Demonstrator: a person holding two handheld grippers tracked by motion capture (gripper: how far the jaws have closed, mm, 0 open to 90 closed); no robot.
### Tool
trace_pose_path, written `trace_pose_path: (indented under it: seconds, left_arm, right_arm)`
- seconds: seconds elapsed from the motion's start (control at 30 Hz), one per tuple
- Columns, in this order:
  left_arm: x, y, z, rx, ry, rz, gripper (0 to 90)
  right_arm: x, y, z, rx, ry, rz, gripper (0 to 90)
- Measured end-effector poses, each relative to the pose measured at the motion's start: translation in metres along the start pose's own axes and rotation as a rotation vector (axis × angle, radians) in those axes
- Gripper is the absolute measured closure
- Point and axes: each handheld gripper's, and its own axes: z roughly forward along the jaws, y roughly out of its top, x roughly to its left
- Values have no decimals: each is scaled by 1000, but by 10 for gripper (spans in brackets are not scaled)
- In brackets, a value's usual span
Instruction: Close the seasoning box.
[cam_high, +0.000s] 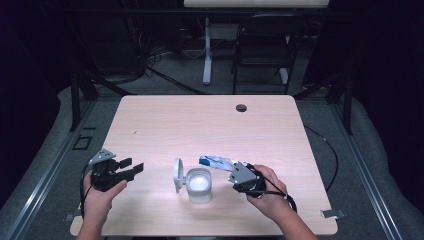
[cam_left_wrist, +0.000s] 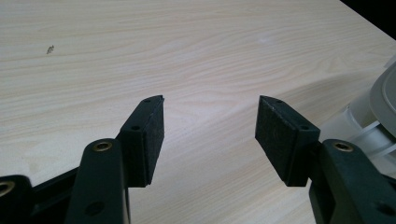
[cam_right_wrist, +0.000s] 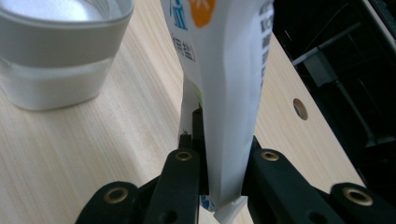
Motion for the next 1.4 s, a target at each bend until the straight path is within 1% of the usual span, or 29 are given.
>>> trace_pose_path:
  seconds: [0.07,0.17,0.23,0.27,0.33,0.47,0.53,0.67,0.87,1.07,1.13,1.17,1.2,1.27,1.37,1.4]
  left_arm:
    - [0,0,0,-4,2,-1,425]
    - [0,0,0,-3,4,-1,425]
    - [1,0,-1,-9,1,-1,425]
    - [1,0,-1,-11,1,-1,425]
    - [1,0,-2,-4,-2,-1,424]
    - [1,0,-2,3,0,0,425]
    - [0,0,-2,-10,0,-1,425]
    - [0,0,-2,-9,4,-1,425]
    - [0,0,-3,-8,2,0,424]
    - [0,0,-3,-11,2,0,425]
    - [0,0,-3,-11,2,0,424]
    - [0,0,-3,-11,2,0,424]
    - [0,0,-3,-10,2,0,424]
    - [0,0,-3,-10,2,0,424]
    - [0,0,-3,-11,3,-1,424]
    - [0,0,-3,-10,4,-1,424]
  right_arm:
    - [0,1,1,-14,1,13,843]
    - [1,3,1,-14,1,7,844]
    - [2,4,0,-21,9,-2,844]
    - [3,4,-2,-27,17,-16,845]
    - [6,5,-5,-26,15,-39,844]
    - [8,4,-9,-39,19,-40,845]
    - [9,4,-11,-43,24,-37,845]
    - [11,2,-13,-51,31,-35,845]
    - [13,-1,-14,-62,55,-6,846]
    - [16,-2,-13,-73,61,20,847]
    - [16,-3,-13,-88,68,43,848]
    - [16,-3,-13,-88,68,43,848]
    - [15,-3,-13,-95,73,61,848]
    - [15,-4,-13,-101,75,69,848]
    - [13,-5,-12,-113,98,108,850]
    - [13,-5,-12,-113,98,108,850]
